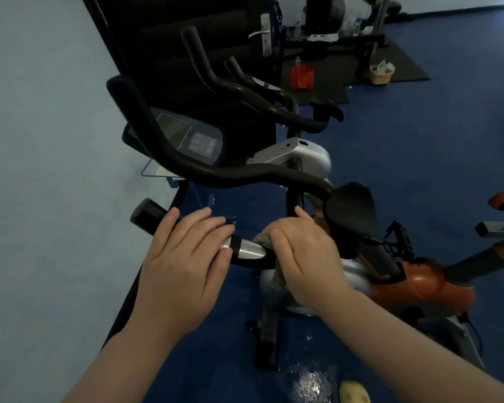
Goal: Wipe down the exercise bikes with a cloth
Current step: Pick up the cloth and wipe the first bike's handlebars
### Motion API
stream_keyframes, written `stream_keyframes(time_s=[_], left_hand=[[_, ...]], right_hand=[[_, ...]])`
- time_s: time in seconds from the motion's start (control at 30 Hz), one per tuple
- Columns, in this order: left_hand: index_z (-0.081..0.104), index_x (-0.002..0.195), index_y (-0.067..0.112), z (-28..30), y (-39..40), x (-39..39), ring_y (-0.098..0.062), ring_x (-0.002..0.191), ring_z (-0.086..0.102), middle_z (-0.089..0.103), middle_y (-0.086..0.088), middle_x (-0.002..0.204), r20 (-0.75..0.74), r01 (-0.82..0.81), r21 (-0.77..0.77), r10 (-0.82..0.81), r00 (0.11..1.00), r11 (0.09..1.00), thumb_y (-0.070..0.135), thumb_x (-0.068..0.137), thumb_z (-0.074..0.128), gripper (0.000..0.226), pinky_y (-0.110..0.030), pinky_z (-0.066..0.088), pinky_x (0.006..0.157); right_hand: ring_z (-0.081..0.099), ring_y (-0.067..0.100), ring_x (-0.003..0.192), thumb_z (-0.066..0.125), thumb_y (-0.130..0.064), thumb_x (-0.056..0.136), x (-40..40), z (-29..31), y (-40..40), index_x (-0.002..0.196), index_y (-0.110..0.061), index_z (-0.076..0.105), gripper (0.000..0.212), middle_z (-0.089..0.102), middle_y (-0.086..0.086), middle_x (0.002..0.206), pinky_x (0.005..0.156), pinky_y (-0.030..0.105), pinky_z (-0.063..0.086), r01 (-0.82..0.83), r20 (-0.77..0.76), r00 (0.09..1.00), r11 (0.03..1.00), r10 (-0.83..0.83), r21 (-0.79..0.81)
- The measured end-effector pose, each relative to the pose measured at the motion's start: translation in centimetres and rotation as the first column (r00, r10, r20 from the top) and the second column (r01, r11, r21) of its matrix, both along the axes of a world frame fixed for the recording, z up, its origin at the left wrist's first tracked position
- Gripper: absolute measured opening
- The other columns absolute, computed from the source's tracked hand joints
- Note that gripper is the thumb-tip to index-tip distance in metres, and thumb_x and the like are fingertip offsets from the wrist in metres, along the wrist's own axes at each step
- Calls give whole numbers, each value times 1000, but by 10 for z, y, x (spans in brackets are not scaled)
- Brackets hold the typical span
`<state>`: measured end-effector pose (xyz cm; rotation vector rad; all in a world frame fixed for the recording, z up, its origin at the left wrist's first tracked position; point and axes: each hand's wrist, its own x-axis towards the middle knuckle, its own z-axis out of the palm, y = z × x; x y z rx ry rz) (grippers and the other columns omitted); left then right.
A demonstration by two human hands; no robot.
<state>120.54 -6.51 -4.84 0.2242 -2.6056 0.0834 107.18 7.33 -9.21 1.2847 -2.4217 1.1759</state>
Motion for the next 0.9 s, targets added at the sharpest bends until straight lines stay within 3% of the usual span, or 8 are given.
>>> stream_keyframes(time_s=[0.13, 0.23, 0.37, 0.43, 0.5, 0.57, 0.67, 0.9], left_hand=[[68, 114, 14, 3, -5, 6, -17, 126, 51, 65, 0, 123, -40, -33, -58, 31, 999, 998, 23, 94, 49, 29, -40, 15, 117], [69, 112, 17, 4, -10, 11, -17, 130, 48, 61, -1, 129, -62, -69, -128, 62, 996, 989, 23, 93, 52, 27, -42, 7, 118], [70, 108, 17, 5, -17, 12, -18, 136, 40, 53, -3, 140, -111, -95, -160, 78, 991, 983, 26, 94, 49, 27, -44, 1, 117], [70, 108, 18, 5, -21, 11, -20, 139, 36, 49, -5, 142, -139, -94, -159, 72, 988, 983, 28, 95, 48, 28, -45, 2, 117], [69, 109, 17, 4, -26, 10, -21, 140, 33, 47, -6, 144, -167, -91, -152, 66, 984, 984, 28, 94, 48, 28, -44, 5, 117], [67, 114, 15, 4, -30, 9, -23, 140, 32, 46, -8, 144, -197, -74, -106, 52, 979, 992, 27, 93, 49, 30, -43, 12, 117], [62, 121, 9, 8, -34, 6, -24, 138, 35, 48, -10, 141, -216, -17, 2, 17, 976, 1000, 23, 93, 50, 34, -39, 28, 113], [50, 133, 11, 22, -37, 21, -11, 131, 43, 48, -1, 140, -255, -7, 287, 84, 963, 958, 23, 93, 50, 41, -21, 35, 107]], right_hand=[[60, 16, 68, 24, -25, 99, 18, -1, -12, 83, -17, 65, 45, 65, -4, 71, 107, 30, 35, 143, -61, 988, 990, -143, -17], [60, 16, 68, 23, -25, 99, 25, 0, -15, 86, -18, 66, 46, 65, -5, 72, 107, 35, 37, 170, -59, 983, 985, -172, -41], [59, 14, 68, 24, -24, 99, 30, 5, -19, 89, -21, 65, 42, 63, -8, 71, 106, 29, 32, 181, -43, 982, 981, -184, -68], [58, 15, 64, 27, -24, 98, 34, 9, -23, 89, -22, 63, 38, 62, -8, 69, 91, 28, 40, 183, -51, 981, 981, -186, -58], [54, 15, 56, 28, -26, 97, 38, 15, -28, 87, -23, 62, 35, 59, -9, 65, 62, 27, 40, 201, -64, 977, 979, -203, -30], [51, 14, 49, 27, -30, 97, 42, 21, -33, 87, -23, 62, 36, 59, -8, 64, 50, 24, 31, 216, -67, 974, 976, -215, 3], [53, 15, 47, 21, -36, 98, 50, 32, -44, 88, -22, 61, 43, 61, -6, 68, 42, 27, 35, 190, -52, 981, 978, -186, 87], [54, 15, 55, -2, -44, 93, 65, 53, -72, 97, -26, 52, 57, 61, -7, 80, 46, 29, 32, 109, -76, 992, 979, -97, 171]])
